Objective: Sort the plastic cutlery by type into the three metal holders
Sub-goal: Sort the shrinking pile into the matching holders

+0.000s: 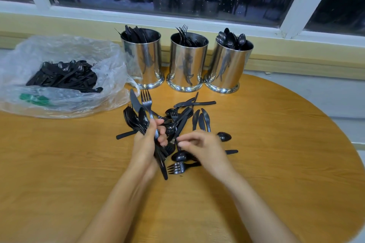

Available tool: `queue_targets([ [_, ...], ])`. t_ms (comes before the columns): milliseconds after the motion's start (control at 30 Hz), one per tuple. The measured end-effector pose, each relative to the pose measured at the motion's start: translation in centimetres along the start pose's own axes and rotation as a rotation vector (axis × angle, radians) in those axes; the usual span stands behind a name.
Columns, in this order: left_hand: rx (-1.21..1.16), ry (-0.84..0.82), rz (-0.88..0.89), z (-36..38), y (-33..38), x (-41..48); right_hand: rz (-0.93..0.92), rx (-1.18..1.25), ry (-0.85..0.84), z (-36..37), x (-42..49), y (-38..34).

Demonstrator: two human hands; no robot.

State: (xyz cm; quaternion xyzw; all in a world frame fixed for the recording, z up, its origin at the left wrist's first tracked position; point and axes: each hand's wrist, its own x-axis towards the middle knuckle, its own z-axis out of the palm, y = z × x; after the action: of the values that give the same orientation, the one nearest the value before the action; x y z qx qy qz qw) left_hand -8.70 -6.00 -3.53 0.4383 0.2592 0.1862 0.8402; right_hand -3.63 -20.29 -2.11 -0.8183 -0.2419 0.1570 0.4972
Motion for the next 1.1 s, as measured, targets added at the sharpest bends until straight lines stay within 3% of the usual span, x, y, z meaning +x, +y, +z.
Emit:
queue_targets([
  [100, -0.018, -0.044, 0.002, -1.0, 0.5, -0.2, 0.062, -0.136, 0.14, -2.8, 0.7, 1.3],
  [233, 0.03, -0.105, -0.035, -1.7, 0.4, -0.3, 0.059, -0.369, 0.123, -4.0, 1.9, 3.1],
  [433, 0.081, -0.138, -0.082, -1.3, 0.0, -0.8, -0.112, -0.673, 0.011, -3.6, 3.0, 3.6],
  [533, 0.087, -0.131, -0.101, -1.2, 0.1, -0.9, -0.281, -0.699, 0.086, -4.0, 3.4, 3.2],
  [633, 0.117, -0.106, -0.109, -1.0, 0.1, -1.1, -0.304, -0.453, 0.265, -4.4, 3.8, 2.0],
  [700, 0.12, -0.093, -0.108, -0.7, 0.1, -1.1, -0.187, -0.001, 0.349, -4.2, 3.5, 0.5],
  [767, 0.125, -0.076, -0.107, -0.2, 0.0, -1.2, -0.061, 0.424, 0.338, -3.8, 2.7, -0.9],
  [833, 0.125, -0.059, -0.106, 0.4, -0.1, -1.4, 0.054, 0.615, 0.258, -3.0, 1.9, -1.4],
  [967, 0.094, -0.019, -0.067, 0.8, 0.0, -1.4, 0.171, 0.543, 0.062, -1.1, 0.8, -0.7],
  [1100, 0.087, 0.01, -0.04, 0.2, 0.4, -1.0, 0.163, 0.354, -0.028, 0.0, 0.2, 0.1],
])
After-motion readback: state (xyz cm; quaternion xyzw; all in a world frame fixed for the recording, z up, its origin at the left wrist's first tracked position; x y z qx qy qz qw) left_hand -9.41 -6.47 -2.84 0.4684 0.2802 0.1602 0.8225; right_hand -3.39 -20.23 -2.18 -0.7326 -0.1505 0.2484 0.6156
